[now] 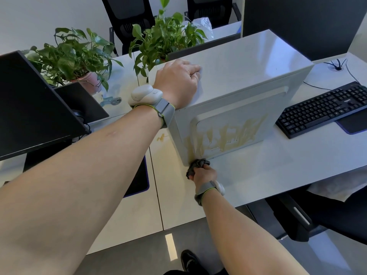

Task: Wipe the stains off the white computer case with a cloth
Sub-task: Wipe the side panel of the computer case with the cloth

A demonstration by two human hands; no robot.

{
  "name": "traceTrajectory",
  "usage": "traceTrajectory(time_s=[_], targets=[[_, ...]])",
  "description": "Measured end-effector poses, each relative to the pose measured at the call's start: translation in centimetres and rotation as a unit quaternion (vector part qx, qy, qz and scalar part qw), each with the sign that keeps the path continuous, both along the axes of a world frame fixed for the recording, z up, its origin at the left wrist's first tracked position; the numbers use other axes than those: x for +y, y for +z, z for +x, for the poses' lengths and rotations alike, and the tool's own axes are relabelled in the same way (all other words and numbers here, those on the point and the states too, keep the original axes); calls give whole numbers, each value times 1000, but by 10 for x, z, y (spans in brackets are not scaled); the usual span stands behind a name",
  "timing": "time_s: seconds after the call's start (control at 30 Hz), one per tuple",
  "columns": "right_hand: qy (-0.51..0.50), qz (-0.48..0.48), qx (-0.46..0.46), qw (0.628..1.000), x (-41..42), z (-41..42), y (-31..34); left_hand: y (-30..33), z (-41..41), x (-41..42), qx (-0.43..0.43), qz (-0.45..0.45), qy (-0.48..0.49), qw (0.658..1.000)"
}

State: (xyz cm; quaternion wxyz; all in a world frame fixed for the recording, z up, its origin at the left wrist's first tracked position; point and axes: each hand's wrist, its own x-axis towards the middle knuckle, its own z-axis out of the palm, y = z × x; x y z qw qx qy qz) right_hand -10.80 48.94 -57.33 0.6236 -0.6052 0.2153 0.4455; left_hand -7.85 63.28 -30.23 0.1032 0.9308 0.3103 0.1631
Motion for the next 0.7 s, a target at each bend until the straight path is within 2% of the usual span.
traceTrajectory(time_s=[0.17, 0.3, 0.43, 0.53, 0.6, 0.67, 0.7], targets=[[17, -1, 0, 1000, 7, -14, -1, 3, 0, -1, -4, 4, 2, 1000], [137, 34, 40, 989, 0, -15, 8, 3, 0, -1, -6, 3, 2, 1000], [73, -24, 24, 997, -12, -4, 12, 1, 0, 4, -7, -1, -6, 1000], [92, -153, -95, 979, -36, 34, 21, 2, 2, 10, -2, -4, -9, 1000], [109, -183, -165, 963, -49, 61, 25, 2, 4, 14, -1, -6, -13, 1000], [130, -203, -254, 937, -52, 74, 22, 2, 7, 18, -3, -19, -10, 1000], [197, -231, -292, 907, -52, 75, 22, 1, 8, 19, -3, -21, -8, 1000]])
